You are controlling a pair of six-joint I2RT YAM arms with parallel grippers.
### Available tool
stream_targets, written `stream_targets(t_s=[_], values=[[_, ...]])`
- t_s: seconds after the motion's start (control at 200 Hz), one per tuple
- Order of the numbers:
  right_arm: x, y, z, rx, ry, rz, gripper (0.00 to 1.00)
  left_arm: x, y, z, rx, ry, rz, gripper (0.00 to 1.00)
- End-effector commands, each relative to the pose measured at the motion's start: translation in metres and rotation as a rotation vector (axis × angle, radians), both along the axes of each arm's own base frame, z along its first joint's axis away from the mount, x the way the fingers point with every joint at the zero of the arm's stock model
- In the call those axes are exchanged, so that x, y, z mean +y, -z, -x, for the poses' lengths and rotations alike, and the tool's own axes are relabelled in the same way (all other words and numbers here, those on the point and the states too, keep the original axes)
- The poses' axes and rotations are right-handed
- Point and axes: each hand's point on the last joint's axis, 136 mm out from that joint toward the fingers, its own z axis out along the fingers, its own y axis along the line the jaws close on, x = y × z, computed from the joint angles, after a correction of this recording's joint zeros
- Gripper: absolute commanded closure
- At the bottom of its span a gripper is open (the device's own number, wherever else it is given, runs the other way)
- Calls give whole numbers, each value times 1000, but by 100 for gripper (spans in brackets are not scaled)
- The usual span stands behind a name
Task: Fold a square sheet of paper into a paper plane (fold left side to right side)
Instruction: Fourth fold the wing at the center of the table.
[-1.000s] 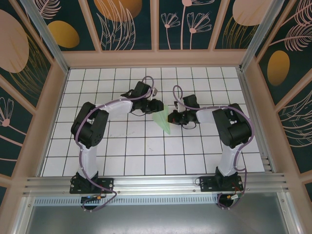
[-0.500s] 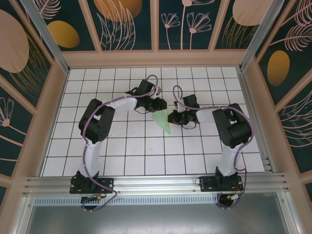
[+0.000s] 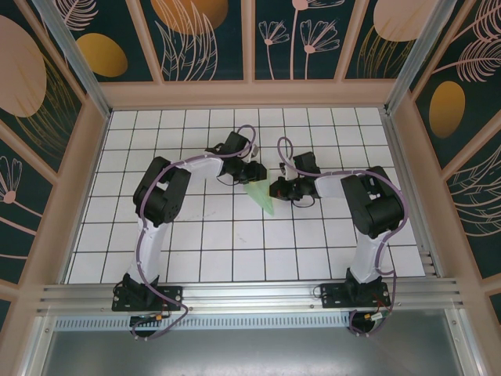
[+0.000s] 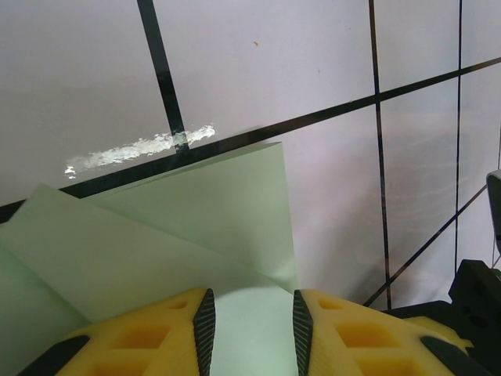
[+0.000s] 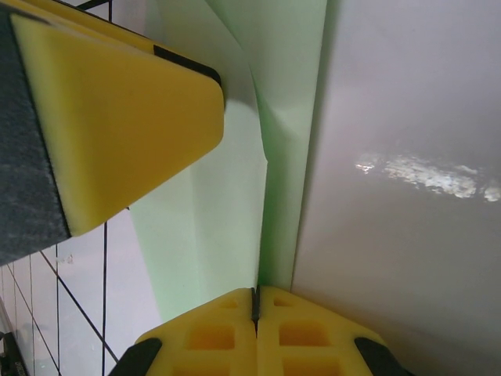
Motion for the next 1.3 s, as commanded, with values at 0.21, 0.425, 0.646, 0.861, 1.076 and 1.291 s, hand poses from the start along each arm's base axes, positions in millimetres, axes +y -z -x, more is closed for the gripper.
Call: stream_targets(t_s=[0.21,0.425,0.646,0.861,1.076,1.291], values=[[-12,5,15,49,12,99,80,21,42,20,62,-7,-76,65],[-11,-43,-5,-51,25,93,67,25,47,28,72,-13,-72,65],[-13,-74,7,-105,20,80,64,25,46,28,68,-11,-71,65],[31,-77,39,-42,-114,-58,66,25,46,28,66,-12,-71,65],[42,-47,41,21,-122,-8,67,26,46,27,63,-13,-75,65],[33,-28,45,55,-105,48,67,26,45,26,61,-14,-75,65]])
